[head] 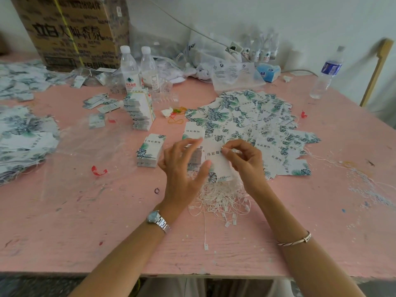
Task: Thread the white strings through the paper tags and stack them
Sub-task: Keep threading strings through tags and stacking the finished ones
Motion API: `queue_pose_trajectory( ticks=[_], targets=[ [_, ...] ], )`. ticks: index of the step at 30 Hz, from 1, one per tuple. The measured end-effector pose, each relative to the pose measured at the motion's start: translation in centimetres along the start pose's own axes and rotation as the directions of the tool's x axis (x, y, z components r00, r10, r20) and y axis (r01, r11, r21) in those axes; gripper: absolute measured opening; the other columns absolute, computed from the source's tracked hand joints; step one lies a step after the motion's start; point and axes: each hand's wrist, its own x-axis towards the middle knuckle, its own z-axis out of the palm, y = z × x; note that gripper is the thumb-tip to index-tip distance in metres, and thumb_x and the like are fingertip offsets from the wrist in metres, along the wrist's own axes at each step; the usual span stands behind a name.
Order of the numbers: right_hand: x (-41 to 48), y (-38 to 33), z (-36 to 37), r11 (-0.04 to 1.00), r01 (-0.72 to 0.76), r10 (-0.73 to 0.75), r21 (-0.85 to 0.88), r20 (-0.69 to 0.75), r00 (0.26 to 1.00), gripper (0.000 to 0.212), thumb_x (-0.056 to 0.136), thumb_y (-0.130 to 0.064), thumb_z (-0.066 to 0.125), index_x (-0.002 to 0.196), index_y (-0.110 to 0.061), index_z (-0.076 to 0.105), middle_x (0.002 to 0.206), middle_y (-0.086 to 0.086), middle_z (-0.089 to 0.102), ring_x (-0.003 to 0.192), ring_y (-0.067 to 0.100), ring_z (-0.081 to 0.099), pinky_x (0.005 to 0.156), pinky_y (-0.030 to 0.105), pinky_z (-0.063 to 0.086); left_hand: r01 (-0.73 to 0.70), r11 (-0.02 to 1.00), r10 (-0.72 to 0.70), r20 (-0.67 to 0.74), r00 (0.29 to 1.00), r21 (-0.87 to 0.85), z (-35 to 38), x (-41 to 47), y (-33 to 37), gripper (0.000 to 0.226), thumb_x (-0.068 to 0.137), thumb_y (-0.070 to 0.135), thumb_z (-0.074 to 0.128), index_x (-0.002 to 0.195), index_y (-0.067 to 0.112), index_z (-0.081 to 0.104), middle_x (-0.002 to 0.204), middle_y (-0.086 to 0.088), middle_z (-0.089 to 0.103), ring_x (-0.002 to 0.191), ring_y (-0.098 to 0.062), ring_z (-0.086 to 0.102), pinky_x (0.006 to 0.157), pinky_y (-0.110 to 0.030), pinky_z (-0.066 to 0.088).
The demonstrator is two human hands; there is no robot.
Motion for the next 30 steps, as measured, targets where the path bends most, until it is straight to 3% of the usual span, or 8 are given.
queue_pose_trajectory(
  ticks=[2,8,11,15,18,21,26,30],
  targets=[
    [-0.1,0.1,0.1,0.999,-0.009,0.011,-0.032,0.058,0.998,0.010,0.088,-0.010,0.071,0.084,-0.019,0.072,0.072,-0.009,0.065,0.046,0.006,0.033,0.044,0.022,0.021,0.150,0.978,-0.151,0.004,0.989,-0.145,-0.1,0.3,-0.3,0.052,0.093,0.047,0.053,0.137,0.020,0.057,0.124,0.004,0.053,0.113,-0.007,0.050,0.105,-0.047,0.039],
    [-0.3,0.3,0.7,0.995,-0.018,0.035,-0.101,0.173,0.984,0.006,0.090,-0.013,0.071,0.088,-0.019,0.072,0.066,0.003,0.060,0.047,0.024,0.031,0.050,0.035,0.021,0.338,0.857,-0.327,0.097,0.940,-0.390,0.2,0.5,-0.8,0.030,0.098,0.021,0.065,0.128,0.023,0.062,0.091,0.016,0.062,0.083,-0.005,0.061,0.075,-0.024,0.049],
    [-0.5,0.2,1.0,0.997,-0.029,0.041,-0.068,0.174,0.984,0.005,0.092,-0.012,0.068,0.094,-0.008,0.066,0.075,0.001,0.059,0.049,0.015,0.032,0.048,0.026,0.024,0.370,0.802,-0.369,0.098,0.924,-0.469,0.2,0.6,-1.3,0.022,0.097,0.015,0.066,0.116,0.026,0.068,0.087,0.018,0.062,0.080,-0.005,0.062,0.072,-0.018,0.049],
    [-0.5,0.2,0.8,0.993,-0.066,0.074,-0.093,0.090,0.993,0.005,0.096,-0.008,0.063,0.092,-0.011,0.062,0.049,-0.004,0.032,0.042,0.009,0.018,0.042,0.019,0.017,0.337,0.785,-0.331,0.108,0.937,-0.520,0.2,0.5,-1.2,0.021,0.098,0.015,0.065,0.111,0.031,0.069,0.092,0.008,0.065,0.086,-0.010,0.063,0.076,-0.022,0.051],
    [-0.6,-0.2,1.4,0.988,-0.043,0.061,-0.149,0.113,0.992,0.010,0.096,0.002,0.058,0.093,-0.007,0.061,0.068,0.013,0.053,0.043,0.009,0.037,0.043,0.024,0.027,0.326,0.788,-0.298,0.138,0.944,-0.522,0.3,0.4,-1.0,0.019,0.097,0.015,0.065,0.108,0.029,0.070,0.092,0.007,0.066,0.085,-0.014,0.063,0.077,-0.026,0.052],
    [-0.7,-0.6,2.1,0.988,-0.048,0.068,-0.148,0.134,0.989,0.013,0.096,0.009,0.054,0.098,-0.001,0.062,0.097,0.034,0.060,0.057,0.041,0.049,0.051,0.049,0.037,0.332,0.781,-0.284,0.173,0.943,-0.529,0.4,0.4,-0.9,0.016,0.096,0.015,0.067,0.107,0.025,0.071,0.093,-0.004,0.069,0.085,-0.024,0.065,0.077,-0.037,0.054],
    [-0.7,0.0,1.2,0.984,-0.119,0.135,-0.130,0.122,0.983,0.014,0.099,0.007,0.051,0.102,-0.003,0.059,0.050,-0.009,0.055,0.038,0.002,0.030,0.042,0.014,0.026,0.325,0.784,-0.264,0.189,0.946,-0.529,0.4,0.5,-0.9,0.016,0.095,0.013,0.068,0.106,0.024,0.071,0.089,0.012,0.068,0.082,-0.008,0.062,0.075,-0.028,0.053],
    [-0.6,0.0,1.0,0.986,-0.153,0.163,-0.073,0.157,0.974,0.011,0.093,-0.004,0.056,0.098,-0.012,0.060,0.046,-0.013,0.046,0.046,0.012,0.019,0.046,0.024,0.015,0.326,0.780,-0.258,0.200,0.945,-0.534,0.6,0.5,-0.8,0.016,0.094,0.019,0.068,0.106,0.030,0.071,0.089,0.013,0.068,0.084,-0.011,0.063,0.076,-0.028,0.054]
  ],
)
